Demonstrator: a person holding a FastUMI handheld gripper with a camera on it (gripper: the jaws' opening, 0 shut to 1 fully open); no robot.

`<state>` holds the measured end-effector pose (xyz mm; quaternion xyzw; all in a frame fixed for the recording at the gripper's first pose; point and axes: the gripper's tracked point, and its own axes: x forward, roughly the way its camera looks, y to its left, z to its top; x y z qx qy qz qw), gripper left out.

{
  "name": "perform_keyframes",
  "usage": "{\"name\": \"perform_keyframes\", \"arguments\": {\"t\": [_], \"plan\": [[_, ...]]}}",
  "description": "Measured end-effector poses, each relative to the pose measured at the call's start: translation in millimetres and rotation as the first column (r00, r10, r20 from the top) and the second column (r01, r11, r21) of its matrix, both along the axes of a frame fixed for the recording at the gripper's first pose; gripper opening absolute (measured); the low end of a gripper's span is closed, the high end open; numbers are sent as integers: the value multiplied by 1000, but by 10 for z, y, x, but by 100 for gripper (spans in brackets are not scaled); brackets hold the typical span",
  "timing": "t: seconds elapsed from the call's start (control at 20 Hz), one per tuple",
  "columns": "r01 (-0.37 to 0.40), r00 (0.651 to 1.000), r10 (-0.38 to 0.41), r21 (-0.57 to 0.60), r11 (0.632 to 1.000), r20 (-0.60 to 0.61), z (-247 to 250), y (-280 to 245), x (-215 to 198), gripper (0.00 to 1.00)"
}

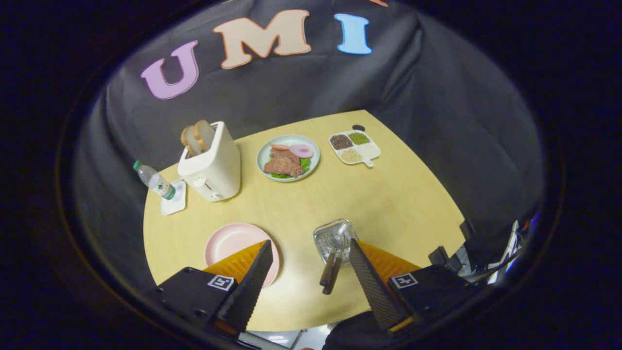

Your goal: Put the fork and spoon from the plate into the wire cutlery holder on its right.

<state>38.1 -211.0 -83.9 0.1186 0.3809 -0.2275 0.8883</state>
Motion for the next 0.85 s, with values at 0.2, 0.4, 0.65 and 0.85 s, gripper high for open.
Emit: {"name": "perform_keyframes", "arguments": {"t": [0.2,0.4,0.65,0.85], "plan": [[-85,980,103,-111,990,171,174,-39,182,100],[-80,922,133,-158,984,363,477,-155,366,100],[-51,803,212,-290,956,556,1105,-234,394,100],[-1,704,249,-350,937,665,1481,-130,252,99]]}}
